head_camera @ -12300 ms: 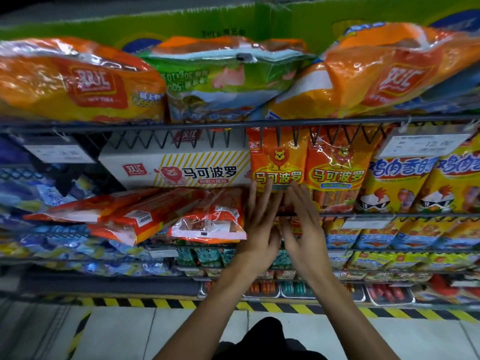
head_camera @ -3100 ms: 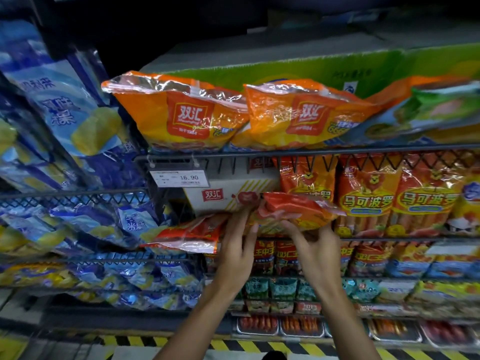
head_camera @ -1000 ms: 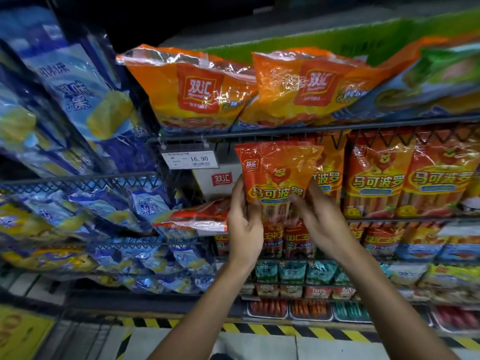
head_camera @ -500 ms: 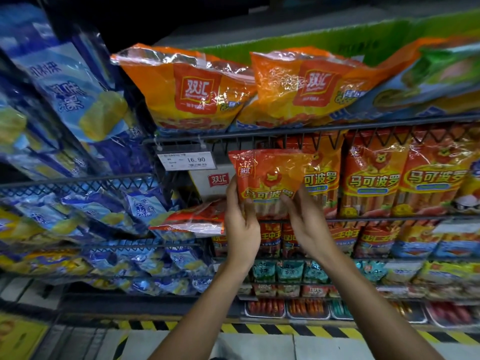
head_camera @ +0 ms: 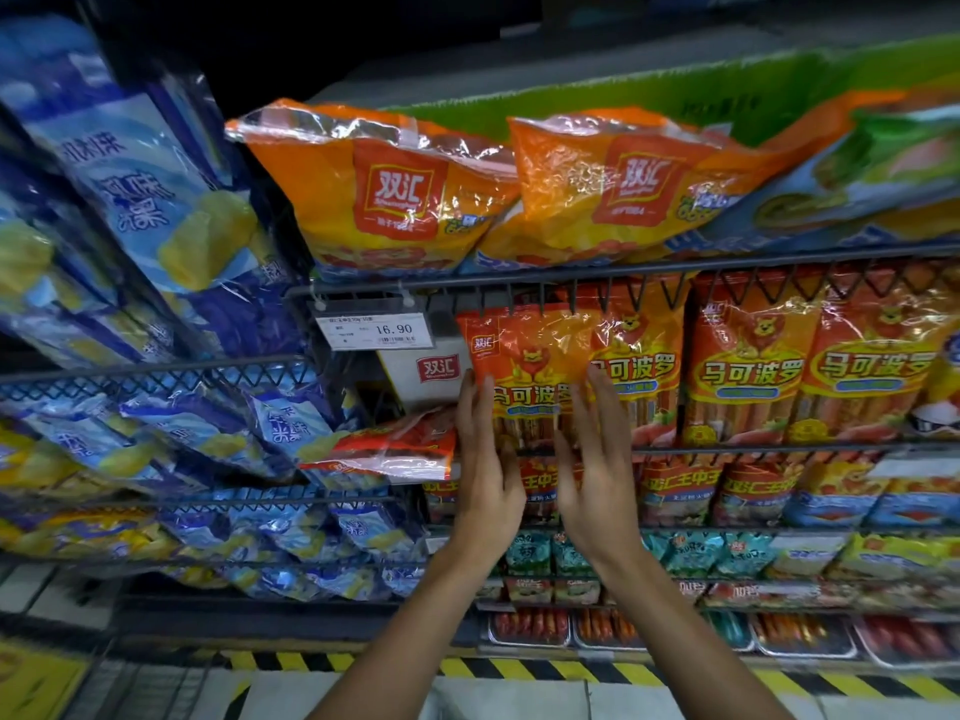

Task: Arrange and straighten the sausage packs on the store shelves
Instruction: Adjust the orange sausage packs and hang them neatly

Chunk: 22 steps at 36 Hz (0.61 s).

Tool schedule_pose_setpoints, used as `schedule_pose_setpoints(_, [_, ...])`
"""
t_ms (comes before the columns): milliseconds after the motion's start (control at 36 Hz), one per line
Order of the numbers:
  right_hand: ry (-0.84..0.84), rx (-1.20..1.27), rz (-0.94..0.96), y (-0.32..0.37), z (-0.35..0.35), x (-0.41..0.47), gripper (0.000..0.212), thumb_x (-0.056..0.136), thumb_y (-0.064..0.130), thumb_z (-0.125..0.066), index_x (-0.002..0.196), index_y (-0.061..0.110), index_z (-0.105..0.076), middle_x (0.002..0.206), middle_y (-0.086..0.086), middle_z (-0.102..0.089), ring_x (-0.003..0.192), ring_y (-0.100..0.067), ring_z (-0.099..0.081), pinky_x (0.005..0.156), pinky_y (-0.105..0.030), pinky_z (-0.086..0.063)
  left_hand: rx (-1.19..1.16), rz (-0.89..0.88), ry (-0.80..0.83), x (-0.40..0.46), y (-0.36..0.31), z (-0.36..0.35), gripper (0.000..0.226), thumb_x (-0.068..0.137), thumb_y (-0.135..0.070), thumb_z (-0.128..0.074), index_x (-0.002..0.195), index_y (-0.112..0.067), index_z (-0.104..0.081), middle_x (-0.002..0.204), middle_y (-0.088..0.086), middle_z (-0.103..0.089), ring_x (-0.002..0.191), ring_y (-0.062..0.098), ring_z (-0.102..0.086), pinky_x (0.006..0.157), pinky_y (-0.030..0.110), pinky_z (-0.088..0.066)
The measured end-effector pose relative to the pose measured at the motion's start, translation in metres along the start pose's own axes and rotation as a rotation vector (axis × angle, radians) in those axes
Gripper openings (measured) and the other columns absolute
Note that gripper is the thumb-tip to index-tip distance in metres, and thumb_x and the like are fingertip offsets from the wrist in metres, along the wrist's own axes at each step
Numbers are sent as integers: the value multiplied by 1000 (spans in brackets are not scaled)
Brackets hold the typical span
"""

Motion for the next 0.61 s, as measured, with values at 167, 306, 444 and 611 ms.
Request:
schedule_pose_setpoints(167, [181, -191, 2, -11, -4, 7, 65, 105, 25, -53, 160, 11, -21, 170, 1, -8, 157, -28, 3, 125, -56, -10, 103, 87, 136, -5, 16, -12, 100, 94, 7, -58, 161, -40, -3, 168, -15, 18, 156, 5, 8, 109, 49, -48])
schedule_pose_setpoints(306, [200, -201, 34, -12, -1, 10, 64, 106, 33, -48, 160, 12, -21, 170, 1, -8, 157, -26, 2, 126, -54, -9, 107, 56, 152, -3, 10, -14, 102, 93, 6, -62, 160, -46, -6, 168, -12, 21, 155, 3, 13, 117, 25, -27])
schedule_pose_setpoints(444, [205, -264, 106, -16, -4, 8, 68, 105, 26, -52, 161, 10, -16, 170, -5, -5, 157, -31, 0, 124, -57, -16, 338, -176, 138, -1, -1, -14, 91, 87, 8, -68, 161, -18, -22, 171, 9, 8, 158, 31, 4, 127, 33, -13])
schedule_pose_setpoints(611, [193, -239, 115, -22, -5, 7, 69, 104, 22, -55, 161, 11, -18, 170, -4, -9, 157, -30, -3, 124, -56, -17, 499, -175, 266, 2, 7, -26, 94, 92, -8, -65, 163, -17, -5, 171, 3, 10, 157, 31, 11, 127, 52, -8])
Point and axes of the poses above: each hand's wrist, its own x-axis towards the middle knuckle, its own z-axis out of the back of the hand, y = z × x, the point moved 5 cm from there along x, towards the middle knuckle
